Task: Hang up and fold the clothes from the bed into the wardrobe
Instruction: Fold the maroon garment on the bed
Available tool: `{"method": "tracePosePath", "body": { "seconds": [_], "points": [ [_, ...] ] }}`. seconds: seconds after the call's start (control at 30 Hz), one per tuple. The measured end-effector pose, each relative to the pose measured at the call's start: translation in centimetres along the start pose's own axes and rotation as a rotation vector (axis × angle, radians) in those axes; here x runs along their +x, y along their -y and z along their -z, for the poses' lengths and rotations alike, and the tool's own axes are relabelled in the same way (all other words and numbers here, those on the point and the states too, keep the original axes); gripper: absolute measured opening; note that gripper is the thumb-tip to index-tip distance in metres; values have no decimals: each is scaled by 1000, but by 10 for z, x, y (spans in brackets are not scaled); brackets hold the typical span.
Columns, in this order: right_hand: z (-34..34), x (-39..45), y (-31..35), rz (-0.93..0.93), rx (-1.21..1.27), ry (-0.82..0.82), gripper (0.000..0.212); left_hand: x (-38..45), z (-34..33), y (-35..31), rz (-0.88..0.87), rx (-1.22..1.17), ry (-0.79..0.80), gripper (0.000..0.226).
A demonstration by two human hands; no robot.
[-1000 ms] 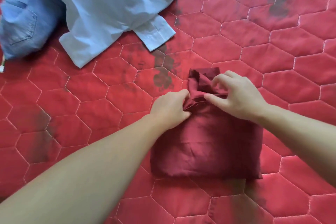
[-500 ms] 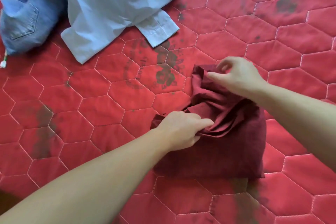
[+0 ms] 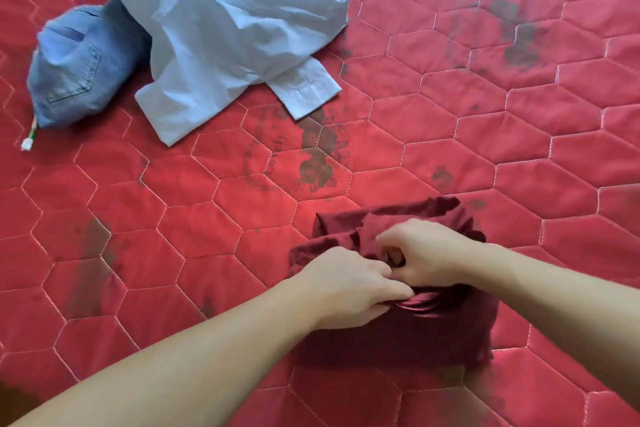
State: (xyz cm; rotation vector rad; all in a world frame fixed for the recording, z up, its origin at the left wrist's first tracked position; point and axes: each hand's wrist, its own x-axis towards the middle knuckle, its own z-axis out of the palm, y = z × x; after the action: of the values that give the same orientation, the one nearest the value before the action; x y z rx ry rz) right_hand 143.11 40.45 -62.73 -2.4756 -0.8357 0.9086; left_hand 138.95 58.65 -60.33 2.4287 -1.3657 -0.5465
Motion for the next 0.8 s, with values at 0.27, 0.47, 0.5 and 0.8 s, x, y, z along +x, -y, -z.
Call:
{"method": "tracePosePath", "body": {
  "seconds": [0.27, 0.47, 0.5, 0.8],
  "points": [
    [11, -21, 3, -296, 348, 258, 50, -6, 9, 12, 407, -46, 122, 29],
    [42, -51, 6, -283, -314, 457, 19, -25, 26, 43, 533, -124, 316, 34],
    [45, -47, 3, -292, -321, 385, 10, -26, 30, 48, 572, -230, 279, 33],
    [5, -17, -40, -623, -285, -421, 56, -4, 1, 67, 922, 105, 12, 64]
  ]
}}
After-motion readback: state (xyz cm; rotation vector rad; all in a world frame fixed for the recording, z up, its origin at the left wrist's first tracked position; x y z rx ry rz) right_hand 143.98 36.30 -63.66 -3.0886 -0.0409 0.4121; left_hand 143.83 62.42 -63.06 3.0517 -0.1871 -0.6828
